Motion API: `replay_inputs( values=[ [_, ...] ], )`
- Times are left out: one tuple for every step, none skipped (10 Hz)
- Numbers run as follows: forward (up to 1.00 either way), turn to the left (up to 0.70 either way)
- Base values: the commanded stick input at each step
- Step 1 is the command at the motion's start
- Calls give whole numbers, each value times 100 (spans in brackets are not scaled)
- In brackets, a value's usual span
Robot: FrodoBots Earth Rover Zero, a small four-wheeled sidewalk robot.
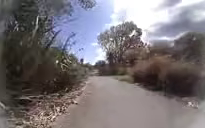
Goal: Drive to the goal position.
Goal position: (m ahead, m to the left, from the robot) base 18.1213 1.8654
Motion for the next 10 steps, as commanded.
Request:
replay_inputs(
  values=[
    [100, 8],
    [100, 8],
    [100, 8],
    [100, 8],
    [100, 8],
    [100, 8],
    [100, 8],
    [100, 8],
    [100, 8],
    [100, 8]
  ],
)
